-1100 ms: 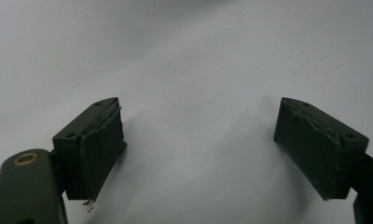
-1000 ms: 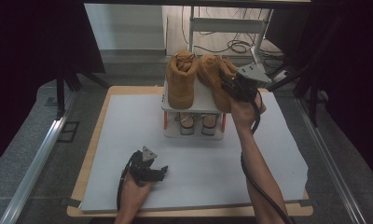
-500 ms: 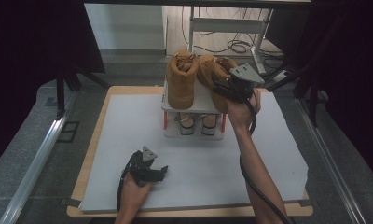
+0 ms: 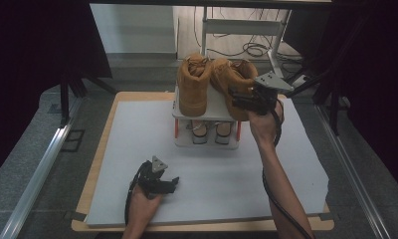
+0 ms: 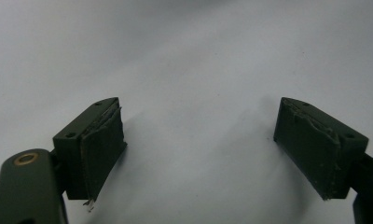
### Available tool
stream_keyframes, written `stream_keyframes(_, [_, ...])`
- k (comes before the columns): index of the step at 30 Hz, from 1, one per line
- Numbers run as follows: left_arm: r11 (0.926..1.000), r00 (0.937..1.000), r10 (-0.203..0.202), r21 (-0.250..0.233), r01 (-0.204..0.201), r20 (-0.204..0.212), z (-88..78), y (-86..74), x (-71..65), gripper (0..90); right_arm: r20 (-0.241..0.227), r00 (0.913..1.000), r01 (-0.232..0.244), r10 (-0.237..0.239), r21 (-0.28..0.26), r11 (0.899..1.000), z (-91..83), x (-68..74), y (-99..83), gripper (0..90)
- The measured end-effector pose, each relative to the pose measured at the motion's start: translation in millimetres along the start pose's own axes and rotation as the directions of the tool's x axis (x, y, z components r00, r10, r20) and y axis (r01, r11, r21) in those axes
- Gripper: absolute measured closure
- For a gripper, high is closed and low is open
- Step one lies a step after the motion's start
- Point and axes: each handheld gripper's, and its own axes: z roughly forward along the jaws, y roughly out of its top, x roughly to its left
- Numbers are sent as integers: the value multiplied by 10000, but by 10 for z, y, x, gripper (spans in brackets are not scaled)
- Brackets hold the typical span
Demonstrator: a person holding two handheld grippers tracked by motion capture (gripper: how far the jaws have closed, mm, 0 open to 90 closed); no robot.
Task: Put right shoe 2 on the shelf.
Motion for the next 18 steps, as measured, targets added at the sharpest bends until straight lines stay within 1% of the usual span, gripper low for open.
stream_keyframes(5, [10000,10000,1,0,-1,1,0,0,0,156,-277,9988,-396,396,17,9992,-72,-35,-36,68])
stream_keyframes(6, [10000,10000,5,-1,-5,-3,0,0,-1,157,-306,9987,-418,419,45,9991,-86,-38,-48,68])
stream_keyframes(11, [10000,10000,7,-5,-7,-10,0,0,-2,157,-284,9991,-310,315,175,9994,-141,-38,-100,76])
stream_keyframes(14, [10000,10000,7,-4,-7,-10,0,0,-2,157,-255,9996,-100,107,280,9996,-200,-39,-142,93])
stream_keyframes(15, [10000,10000,7,-6,-7,-11,0,0,-2,157,-182,9998,-50,56,331,9994,-214,-38,-152,99])
stream_keyframes(18, [10000,10000,9,-6,-9,-14,0,0,-3,156,-196,9997,-107,115,443,9990,-259,-47,-185,135])
